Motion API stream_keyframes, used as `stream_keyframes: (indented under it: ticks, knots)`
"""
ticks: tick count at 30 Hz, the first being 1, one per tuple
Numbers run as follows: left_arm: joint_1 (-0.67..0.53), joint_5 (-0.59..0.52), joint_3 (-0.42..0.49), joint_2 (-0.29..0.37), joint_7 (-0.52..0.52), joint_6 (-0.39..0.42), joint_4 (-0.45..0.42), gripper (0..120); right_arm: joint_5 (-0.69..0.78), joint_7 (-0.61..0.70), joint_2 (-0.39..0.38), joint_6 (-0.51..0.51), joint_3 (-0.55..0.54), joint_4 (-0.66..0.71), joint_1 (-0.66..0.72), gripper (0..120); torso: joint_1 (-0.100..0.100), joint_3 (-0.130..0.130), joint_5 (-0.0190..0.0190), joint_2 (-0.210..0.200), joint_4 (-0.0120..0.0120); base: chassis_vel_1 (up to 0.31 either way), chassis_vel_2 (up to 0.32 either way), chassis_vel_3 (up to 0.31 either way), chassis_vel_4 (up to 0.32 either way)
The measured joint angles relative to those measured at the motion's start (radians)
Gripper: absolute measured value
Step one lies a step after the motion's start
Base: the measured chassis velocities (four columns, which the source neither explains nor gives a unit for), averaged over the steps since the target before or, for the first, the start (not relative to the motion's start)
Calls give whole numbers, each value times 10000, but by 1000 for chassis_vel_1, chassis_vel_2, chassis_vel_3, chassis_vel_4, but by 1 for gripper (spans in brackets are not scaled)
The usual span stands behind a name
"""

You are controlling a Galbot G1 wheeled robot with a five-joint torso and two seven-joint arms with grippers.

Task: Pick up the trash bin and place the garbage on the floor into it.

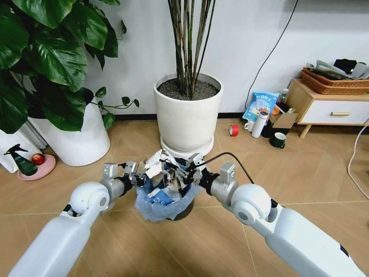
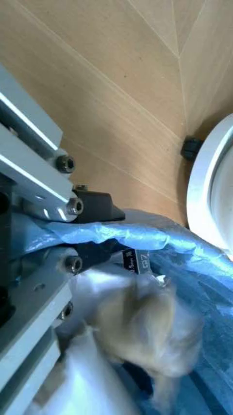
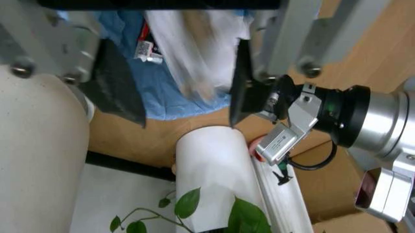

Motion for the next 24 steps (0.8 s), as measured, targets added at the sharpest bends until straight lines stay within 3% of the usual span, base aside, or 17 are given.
stream_keyframes:
  ticks: [3, 8, 12, 20, 24]
  knots:
    - [-14, -1, -1, 2, 14, 0, 16, 0, -5, 53, 106, 22, -71, -106, 96, 65, 0, 0, 0, 0, 0, 0, 0, 0, 0]
    - [-12, -1, -47, 4, 18, -3, 17, 0, 16, 230, 226, 82, 41, -267, 175, 78, 0, 0, -1, 0, 1, 0, 0, 0, 0]
    - [52, -1, -171, 42, 51, -11, 17, 0, 38, 744, 324, 202, 711, -776, 156, 95, 0, 0, 0, 0, 2, 0, 0, 0, 0]
    - [154, -1, -350, 148, 102, -30, -49, 0, -241, 935, 211, 122, 2273, -2448, -469, 100, 0, 0, 3, 0, 1, 0, 0, 0, 0]
    - [202, 1, -364, 163, 129, -44, -76, 0, -298, 1051, 312, 74, 2868, -4067, -839, 100, -1, 0, 4, 1, -1, 0, 0, 0, 0]
